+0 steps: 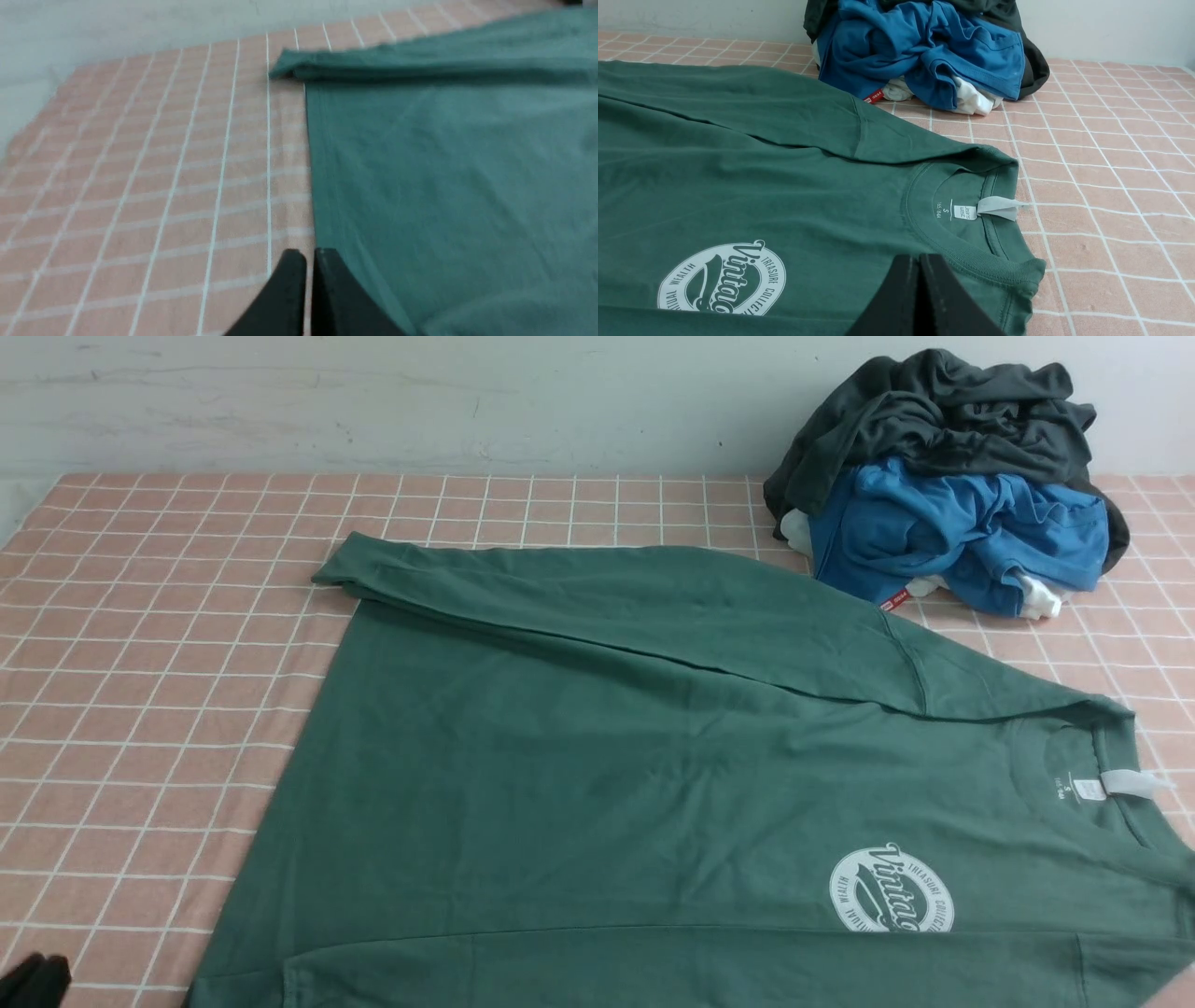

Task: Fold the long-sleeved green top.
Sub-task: Use the left arm to clamp the cuff closest to it

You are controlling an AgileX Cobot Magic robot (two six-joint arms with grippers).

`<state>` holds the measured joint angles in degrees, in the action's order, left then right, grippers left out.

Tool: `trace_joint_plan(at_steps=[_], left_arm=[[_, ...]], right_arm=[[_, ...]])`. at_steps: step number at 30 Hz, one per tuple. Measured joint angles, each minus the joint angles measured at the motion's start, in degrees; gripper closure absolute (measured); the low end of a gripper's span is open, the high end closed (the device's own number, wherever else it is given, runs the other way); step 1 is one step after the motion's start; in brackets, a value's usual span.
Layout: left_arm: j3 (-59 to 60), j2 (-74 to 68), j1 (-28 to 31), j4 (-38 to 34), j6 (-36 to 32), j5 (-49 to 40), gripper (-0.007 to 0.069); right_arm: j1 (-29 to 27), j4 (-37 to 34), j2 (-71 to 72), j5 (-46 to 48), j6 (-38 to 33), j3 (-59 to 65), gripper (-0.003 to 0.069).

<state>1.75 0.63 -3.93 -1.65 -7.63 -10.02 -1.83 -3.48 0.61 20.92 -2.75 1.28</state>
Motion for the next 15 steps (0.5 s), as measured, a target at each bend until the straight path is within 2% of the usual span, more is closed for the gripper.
trace_joint_plan(at_steps=[1,2,3,5,10,12,14,15], left_arm=[[0.00,0.00,0.00,0.00,0.00,4.90,0.0615],[0.00,0.00,0.00,0.00,0.00,5.77,0.0615],[0.00,0.00,0.00,0.00,0.00,13.70,0.0615],[0.00,0.00,0.00,0.00,0.00,20.61,0.0615],[0.00,0.00,0.00,0.13,0.88,39.55,0.0615],[0.00,0.00,0.00,0.00,3.80,45.46,0.0615],[0.00,0.00,0.00,-0.39,6.42,47.46,0.0615],[-0.39,0.00,0.00,-0.60,11.17,48.30,0.0615]], right_arm=[[0.00,-0.87,0.00,-0.61,0.00,0.00,0.0669],[0.00,-0.87,0.00,-0.79,0.00,0.07,0.0669],[0.00,-2.78,0.00,-2.85,0.00,0.19,0.0669],[0.00,-4.71,0.00,-6.76,0.00,0.33,0.0669],[0.00,-12.45,0.00,-24.61,0.85,0.33,0.0669],[0.00,-16.62,0.00,-30.70,3.84,0.33,0.0669],[0.00,-19.34,0.00,-33.85,5.81,0.33,0.0669],[0.00,-22.67,0.00,-38.33,7.95,0.33,0.0669]])
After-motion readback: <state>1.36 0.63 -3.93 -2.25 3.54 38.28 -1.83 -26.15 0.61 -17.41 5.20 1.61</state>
